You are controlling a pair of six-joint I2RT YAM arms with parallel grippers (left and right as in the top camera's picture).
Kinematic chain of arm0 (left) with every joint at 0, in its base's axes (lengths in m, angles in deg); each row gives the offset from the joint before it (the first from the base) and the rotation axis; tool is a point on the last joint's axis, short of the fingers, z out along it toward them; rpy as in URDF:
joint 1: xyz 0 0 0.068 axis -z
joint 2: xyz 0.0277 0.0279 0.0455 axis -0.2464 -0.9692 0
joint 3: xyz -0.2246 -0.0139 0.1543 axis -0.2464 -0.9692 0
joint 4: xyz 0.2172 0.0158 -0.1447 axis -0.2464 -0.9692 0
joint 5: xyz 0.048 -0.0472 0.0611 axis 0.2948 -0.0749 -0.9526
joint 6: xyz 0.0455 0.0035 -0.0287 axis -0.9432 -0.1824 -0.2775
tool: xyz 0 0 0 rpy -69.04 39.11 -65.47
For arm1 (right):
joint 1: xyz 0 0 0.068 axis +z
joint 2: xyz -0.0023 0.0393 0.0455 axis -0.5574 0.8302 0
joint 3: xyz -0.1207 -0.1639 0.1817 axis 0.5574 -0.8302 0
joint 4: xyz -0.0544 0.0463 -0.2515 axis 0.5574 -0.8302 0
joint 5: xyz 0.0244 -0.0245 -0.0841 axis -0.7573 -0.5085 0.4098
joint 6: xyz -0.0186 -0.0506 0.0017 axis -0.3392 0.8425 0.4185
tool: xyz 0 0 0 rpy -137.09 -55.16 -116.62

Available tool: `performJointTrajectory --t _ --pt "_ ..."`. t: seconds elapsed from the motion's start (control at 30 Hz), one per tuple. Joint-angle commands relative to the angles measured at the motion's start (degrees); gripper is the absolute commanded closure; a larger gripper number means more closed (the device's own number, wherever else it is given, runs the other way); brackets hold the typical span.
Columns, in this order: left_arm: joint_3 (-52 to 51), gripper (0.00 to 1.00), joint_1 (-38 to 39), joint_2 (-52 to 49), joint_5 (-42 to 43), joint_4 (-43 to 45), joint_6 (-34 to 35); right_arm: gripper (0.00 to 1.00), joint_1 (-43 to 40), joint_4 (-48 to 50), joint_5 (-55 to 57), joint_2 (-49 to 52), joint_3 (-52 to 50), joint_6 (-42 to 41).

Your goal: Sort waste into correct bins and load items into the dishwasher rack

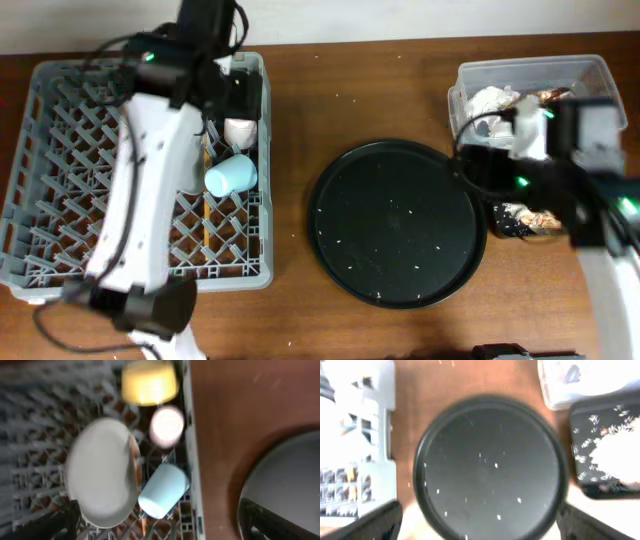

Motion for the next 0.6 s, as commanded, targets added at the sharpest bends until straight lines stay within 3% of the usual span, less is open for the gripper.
performJointTrajectory --t 0.0,0.1,0.17,0.27,0.33,0.37,0.5,0.53,0.57 --pt "0.8 0.01 -0.4 2.0 0.2 1.3 -0.7 0.02 0.0 -6.9 4.6 -8.9 6.4 1.7" --pt "0.8 0.01 -0.4 2.0 0.2 1.3 -0.7 0.02 0.0 -9.2 4.4 -22.4 7.0 1.7" --pt "0.9 0.01 -0.4 2.0 0.2 1.3 -0.7 0.02 0.0 -10.3 4.8 -26.0 7.0 2.0" --pt "0.9 0.01 -0.4 2.0 0.2 1.3 -0.7 0.02 -0.1 -7.5 16.0 -32.5 4.7 4.9" --pt "0.9 0.01 -0.4 2.0 0.2 1.3 -0.7 0.02 -0.1 4.4 16.2 -39.4 -7.3 8.7" --pt "0.9 0.01 -0.4 2.0 0.2 1.3 -0.7 0.02 -0.3 14.0 14.8 -45.7 -18.9 8.7" --pt "0.9 0.01 -0.4 2.0 0.2 1.3 -0.7 0.02 -3.5 46.5 -0.2 -57.9 -52.9 8.5" --pt "0.8 0.01 -0.4 2.0 0.2 1.3 -0.7 0.01 -3.4 57.2 -1.5 -60.0 -62.6 5.6" --pt "0.8 0.01 -0.4 2.0 0.2 1.3 -0.7 0.02 -3.4 61.9 -1.5 -61.3 -68.1 2.9"
